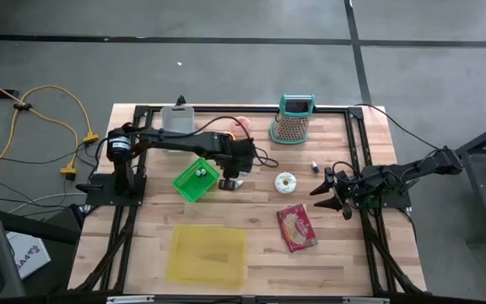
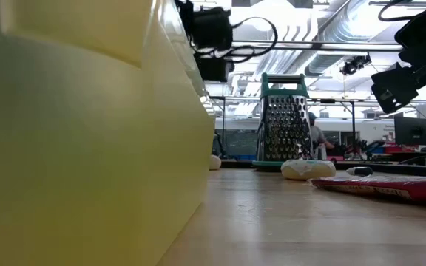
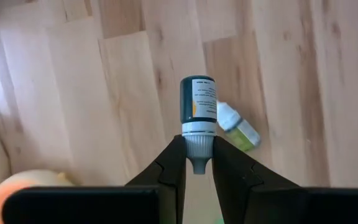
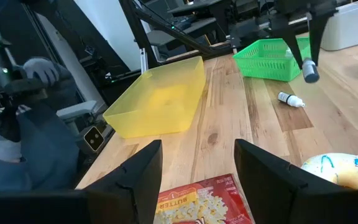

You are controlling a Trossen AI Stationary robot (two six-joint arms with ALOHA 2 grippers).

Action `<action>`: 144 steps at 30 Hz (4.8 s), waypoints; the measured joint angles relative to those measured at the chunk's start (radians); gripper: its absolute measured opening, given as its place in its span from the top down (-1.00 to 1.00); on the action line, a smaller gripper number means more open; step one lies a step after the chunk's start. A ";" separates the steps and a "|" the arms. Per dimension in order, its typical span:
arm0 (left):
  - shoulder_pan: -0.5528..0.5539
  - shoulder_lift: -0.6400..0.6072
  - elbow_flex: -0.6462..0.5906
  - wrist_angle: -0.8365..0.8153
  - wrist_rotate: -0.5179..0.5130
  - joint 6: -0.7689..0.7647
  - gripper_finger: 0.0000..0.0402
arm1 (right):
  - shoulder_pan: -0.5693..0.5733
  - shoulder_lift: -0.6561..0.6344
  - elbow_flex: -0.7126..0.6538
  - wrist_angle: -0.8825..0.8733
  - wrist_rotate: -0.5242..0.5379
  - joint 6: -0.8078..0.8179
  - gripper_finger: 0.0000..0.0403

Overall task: Pick & Place Food Item
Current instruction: Put the black bottle into the green basket, then put the green bottle into the green basket

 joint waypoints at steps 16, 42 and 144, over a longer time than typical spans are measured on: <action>-0.085 -0.001 0.139 -0.410 -0.124 -0.108 0.72 | 0.000 0.000 0.000 0.000 0.000 0.000 0.07; -0.194 0.009 0.158 -0.784 -0.256 -0.336 0.72 | 0.000 0.000 0.000 0.000 0.000 0.000 0.07; -0.154 0.140 0.060 -0.786 -0.138 -0.392 0.57 | 0.000 0.000 0.000 0.000 0.000 0.000 0.07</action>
